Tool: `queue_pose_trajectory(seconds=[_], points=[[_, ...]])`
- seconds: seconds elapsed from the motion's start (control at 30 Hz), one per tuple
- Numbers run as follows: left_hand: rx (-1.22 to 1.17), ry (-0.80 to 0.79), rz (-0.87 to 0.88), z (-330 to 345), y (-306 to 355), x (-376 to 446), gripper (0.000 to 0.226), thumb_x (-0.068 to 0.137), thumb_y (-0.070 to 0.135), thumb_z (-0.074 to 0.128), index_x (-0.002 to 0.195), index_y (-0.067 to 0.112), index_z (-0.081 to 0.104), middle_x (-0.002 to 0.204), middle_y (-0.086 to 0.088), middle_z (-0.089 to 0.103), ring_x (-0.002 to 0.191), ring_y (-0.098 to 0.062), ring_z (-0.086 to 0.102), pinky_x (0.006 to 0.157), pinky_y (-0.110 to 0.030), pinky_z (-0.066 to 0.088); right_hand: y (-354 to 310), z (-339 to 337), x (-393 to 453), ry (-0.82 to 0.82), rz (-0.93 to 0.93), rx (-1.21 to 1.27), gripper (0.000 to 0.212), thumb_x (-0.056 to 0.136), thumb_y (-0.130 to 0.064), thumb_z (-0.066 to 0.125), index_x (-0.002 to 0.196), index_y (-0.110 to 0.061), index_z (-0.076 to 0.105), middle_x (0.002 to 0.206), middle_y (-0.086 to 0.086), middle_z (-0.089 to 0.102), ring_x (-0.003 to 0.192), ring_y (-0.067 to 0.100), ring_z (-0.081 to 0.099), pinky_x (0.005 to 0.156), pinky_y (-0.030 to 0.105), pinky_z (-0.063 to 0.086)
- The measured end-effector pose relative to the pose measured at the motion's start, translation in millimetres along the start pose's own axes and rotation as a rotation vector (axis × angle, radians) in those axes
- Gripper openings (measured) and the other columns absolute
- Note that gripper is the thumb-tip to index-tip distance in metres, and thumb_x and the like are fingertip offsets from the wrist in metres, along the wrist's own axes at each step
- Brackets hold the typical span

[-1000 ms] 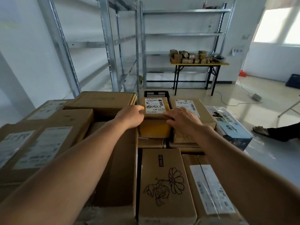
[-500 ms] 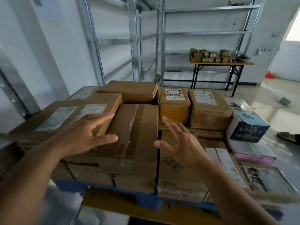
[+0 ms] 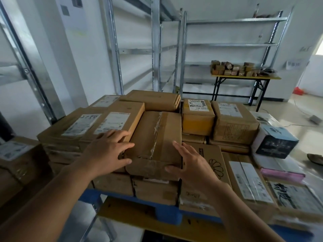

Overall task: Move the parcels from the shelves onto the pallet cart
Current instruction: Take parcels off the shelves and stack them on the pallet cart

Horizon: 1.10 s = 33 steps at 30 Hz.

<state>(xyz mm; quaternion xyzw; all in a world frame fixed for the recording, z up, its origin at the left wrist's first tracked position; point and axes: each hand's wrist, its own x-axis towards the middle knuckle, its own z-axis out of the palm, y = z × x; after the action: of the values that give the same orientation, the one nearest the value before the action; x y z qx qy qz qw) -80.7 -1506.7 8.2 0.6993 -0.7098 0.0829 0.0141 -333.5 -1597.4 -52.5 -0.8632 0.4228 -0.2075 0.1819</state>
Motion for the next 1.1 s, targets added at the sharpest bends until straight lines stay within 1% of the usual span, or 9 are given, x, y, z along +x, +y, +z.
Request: queue_pose_trajectory(seconds=[0.13, 0.23, 0.33, 0.47, 0.57, 0.67, 0.8, 0.93, 1.1], points=[[0.078, 0.053, 0.002, 0, 4, 9, 0.054, 0.082, 0.059, 0.052, 0.133, 0.042, 0.044, 0.143, 0.009, 0.024, 0.130, -0.015, 0.023, 0.102, -0.039, 0.036, 0, -1, 5, -0.002, 0.020, -0.001, 0.087, 0.079, -0.064, 0.057, 0.148, -0.039, 0.010, 0.152, -0.001, 0.027, 0.131, 0.020, 0.038, 0.103, 0.038, 0.037], [0.098, 0.058, -0.004, 1, 4, 11, 0.055, 0.081, 0.061, 0.053, 0.132, 0.042, 0.044, 0.141, 0.009, 0.025, 0.129, -0.014, 0.024, 0.102, -0.037, 0.037, 0, -2, 7, 0.000, 0.004, -0.008, 0.087, 0.079, -0.064, 0.057, 0.148, -0.037, 0.011, 0.149, -0.002, 0.029, 0.129, 0.018, 0.038, 0.101, 0.035, 0.037], [0.039, 0.026, -0.006, -4, 1, 13, 0.066, 0.075, 0.075, 0.042, 0.132, 0.044, 0.042, 0.139, 0.013, 0.027, 0.126, -0.009, 0.026, 0.098, -0.035, 0.039, 0, -9, 8, -0.018, -0.012, -0.085, 0.089, 0.073, -0.079, 0.043, 0.146, -0.039, 0.012, 0.148, -0.005, 0.030, 0.125, 0.015, 0.040, 0.092, 0.034, 0.038], [-0.223, -0.027, -0.084, -23, -6, 23, 0.077, 0.069, 0.088, 0.022, 0.134, 0.049, 0.036, 0.137, 0.017, 0.034, 0.115, -0.001, 0.035, 0.092, -0.032, 0.037, 0, -35, 25, 0.130, 0.012, -0.124, 0.083, 0.075, -0.085, 0.023, 0.143, -0.037, 0.021, 0.138, -0.006, 0.041, 0.109, 0.007, 0.047, 0.076, 0.028, 0.041], [-0.365, 0.022, -0.159, -35, -18, 42, 0.070, 0.072, 0.075, 0.032, 0.135, 0.043, 0.039, 0.145, 0.005, 0.036, 0.129, -0.014, 0.036, 0.102, -0.041, 0.033, 0, -59, 62, 0.184, 0.002, -0.150, 0.068, 0.085, -0.072, 0.035, 0.142, -0.035, 0.030, 0.139, -0.005, 0.041, 0.116, 0.011, 0.047, 0.077, 0.028, 0.038], [-0.419, 0.090, -0.192, -44, -40, 71, 0.064, 0.079, 0.063, 0.039, 0.137, 0.035, 0.041, 0.146, -0.001, 0.038, 0.132, -0.019, 0.035, 0.104, -0.039, 0.031, -2, -72, 104, 0.176, -0.023, -0.208, 0.063, 0.090, -0.061, 0.041, 0.144, -0.031, 0.031, 0.144, -0.001, 0.037, 0.128, 0.017, 0.040, 0.089, 0.035, 0.039], [-0.380, 0.136, -0.282, -44, -86, 117, 0.052, 0.092, 0.050, 0.044, 0.140, 0.030, 0.039, 0.147, -0.003, 0.038, 0.133, -0.023, 0.036, 0.100, -0.035, 0.031, -6, -68, 163, 0.116, -0.020, -0.249, 0.068, 0.087, -0.063, 0.045, 0.146, -0.033, 0.028, 0.150, 0.000, 0.030, 0.137, 0.021, 0.028, 0.105, 0.044, 0.032], [-0.357, 0.084, -0.320, -36, -131, 165, 0.049, 0.095, 0.047, 0.041, 0.139, 0.028, 0.041, 0.146, -0.006, 0.040, 0.131, -0.027, 0.039, 0.100, -0.035, 0.033, -8, -59, 222, 0.048, 0.015, -0.328, 0.078, 0.081, -0.068, 0.050, 0.147, -0.037, 0.021, 0.155, 0.006, 0.020, 0.141, 0.029, 0.020, 0.110, 0.051, 0.027], [-0.379, -0.016, -0.254, -21, -157, 221, 0.046, 0.098, 0.042, 0.036, 0.140, 0.025, 0.040, 0.148, -0.006, 0.037, 0.134, -0.027, 0.035, 0.105, -0.037, 0.030, 5, -48, 271, -0.023, 0.093, -0.398, 0.082, 0.078, -0.063, 0.058, 0.147, -0.039, 0.021, 0.153, 0.012, 0.022, 0.138, 0.033, 0.026, 0.107, 0.050, 0.032]])
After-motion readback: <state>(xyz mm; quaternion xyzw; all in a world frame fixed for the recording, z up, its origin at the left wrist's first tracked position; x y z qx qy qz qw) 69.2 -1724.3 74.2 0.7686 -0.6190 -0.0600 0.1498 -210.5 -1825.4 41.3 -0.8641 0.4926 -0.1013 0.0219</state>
